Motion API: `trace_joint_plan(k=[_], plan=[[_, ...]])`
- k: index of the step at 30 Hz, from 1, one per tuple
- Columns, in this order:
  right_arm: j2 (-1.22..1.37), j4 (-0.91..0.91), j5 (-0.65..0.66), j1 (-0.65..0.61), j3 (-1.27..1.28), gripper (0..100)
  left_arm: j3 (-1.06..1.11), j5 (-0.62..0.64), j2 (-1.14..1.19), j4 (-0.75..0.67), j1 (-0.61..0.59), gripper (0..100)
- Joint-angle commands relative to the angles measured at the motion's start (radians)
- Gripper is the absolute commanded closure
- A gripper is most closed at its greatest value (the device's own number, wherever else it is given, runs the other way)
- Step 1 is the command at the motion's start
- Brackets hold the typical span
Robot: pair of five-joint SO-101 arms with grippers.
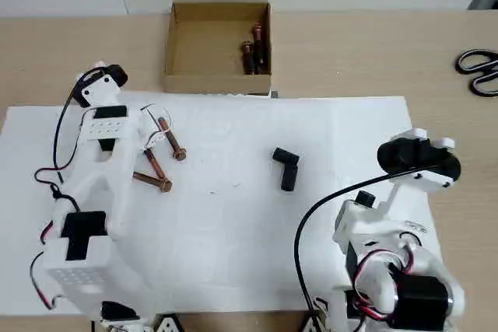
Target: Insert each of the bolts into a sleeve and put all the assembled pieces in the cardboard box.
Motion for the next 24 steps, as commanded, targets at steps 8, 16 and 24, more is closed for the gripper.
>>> trace_joint_plan(k=[8,16,24], plan=[[-0.001,-0.022,0.046,-0.002,-0.063,99.5,-0.588,0.002,0.005,0.45,0.008,100],[0.001,-0.019,0.14,-0.094,-0.176,99.5,-1.25,-0.003,0.005,0.75,0.123,100],[-0.001,-0.012,0.152,-0.203,-0.176,99.5,-1.543,-0.166,-0.186,0.747,0.319,100]])
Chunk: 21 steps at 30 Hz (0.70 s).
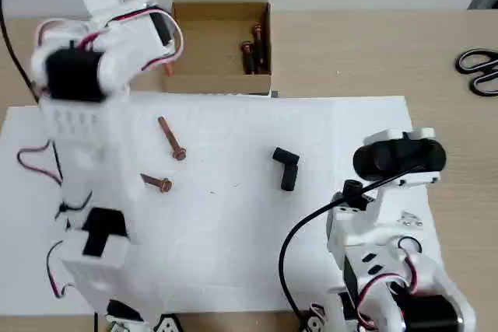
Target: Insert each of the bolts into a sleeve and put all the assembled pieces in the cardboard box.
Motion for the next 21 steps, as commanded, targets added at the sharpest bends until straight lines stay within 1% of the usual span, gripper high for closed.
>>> trace_joint_plan(k=[1,3,5,7,9,12,15,18,21], plan=[[0.005,-0.012,0.011,-0.065,-0.043,99.5,-0.064,-0.06,-0.166,0.018,0.101,100],[0.005,-0.012,0.011,-0.105,-0.043,99.5,-0.038,-0.061,-0.25,0.018,0.13,100],[0.005,-0.012,0.011,-0.14,-0.043,99.5,0.019,-0.06,-0.334,0.018,0.135,100],[-0.001,-0.012,0.017,-0.17,-0.043,99.5,0.107,-0.063,-0.425,0.018,0.133,100],[-0.038,-0.012,0.063,-0.194,-0.043,99.5,0.216,-0.064,-0.531,0.018,0.133,100],[-0.116,-0.012,0.146,-0.22,-0.035,99.5,0.415,-0.061,-0.698,0.018,0.133,100],[-0.165,-0.021,0.189,-0.236,-0.005,99.5,0.628,-0.049,-0.862,0.009,0.133,100],[-0.193,-0.035,0.19,-0.274,0.052,99.5,0.84,-0.002,-1.017,-0.032,0.133,100],[-0.226,-0.073,0.189,-0.346,0.132,99.5,1.055,0.028,-1.172,-0.117,0.133,100]])
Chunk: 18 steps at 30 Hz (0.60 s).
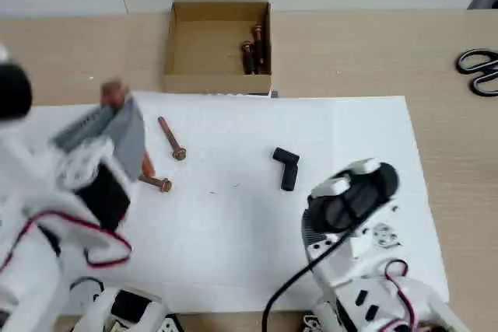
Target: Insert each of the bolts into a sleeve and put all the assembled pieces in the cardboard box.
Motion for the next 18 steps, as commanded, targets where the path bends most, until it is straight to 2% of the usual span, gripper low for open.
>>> trace_joint_plan(k=[1,10,18], plan=[[-0.042,-0.076,0.017,-0.082,0.068,99.5,0.257,0.026,-0.19,-0.124,0.008,100],[-0.237,-0.303,0.02,-0.268,0.385,99.5,0.923,0.026,-0.695,-0.46,0.015,100],[-0.269,-0.47,0.092,-0.308,0.529,99.5,1.305,0.04,-0.991,-0.634,0.017,100]])
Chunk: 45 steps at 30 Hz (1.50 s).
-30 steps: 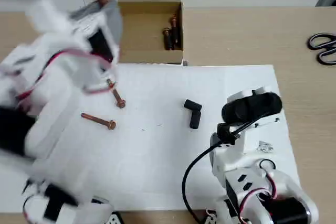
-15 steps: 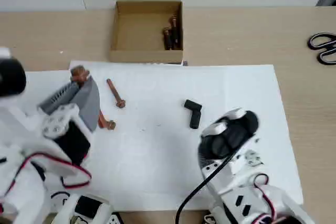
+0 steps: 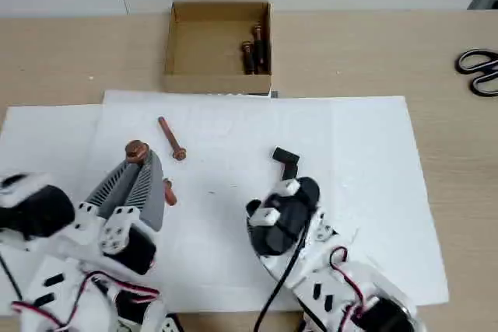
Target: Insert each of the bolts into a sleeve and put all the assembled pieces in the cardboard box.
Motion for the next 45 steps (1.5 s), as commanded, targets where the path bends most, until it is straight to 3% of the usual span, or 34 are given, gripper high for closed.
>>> trace_joint_plan(k=[1,6,13,33,39,45], plan=[[-0.008,-0.085,0.052,-0.008,0.029,99.5,0.102,0.034,-0.086,-0.074,0.005,100],[-0.008,-0.191,0.064,-0.013,0.112,99.5,0.127,0.086,-0.077,-0.078,0.049,100],[-0.007,-0.32,0.061,-0.159,0.181,99.5,0.139,0.084,-0.074,-0.081,0.192,100],[-0.002,-0.346,0.066,-0.17,0.094,99.5,0.335,0.054,-0.074,-0.242,0.215,100],[-0.004,-0.346,0.066,-0.166,0.08,99.5,0.341,0.026,-0.074,-0.229,0.252,100],[-0.005,-0.346,0.066,-0.165,0.08,99.5,0.271,-0.064,-0.074,-0.081,0.252,100]])
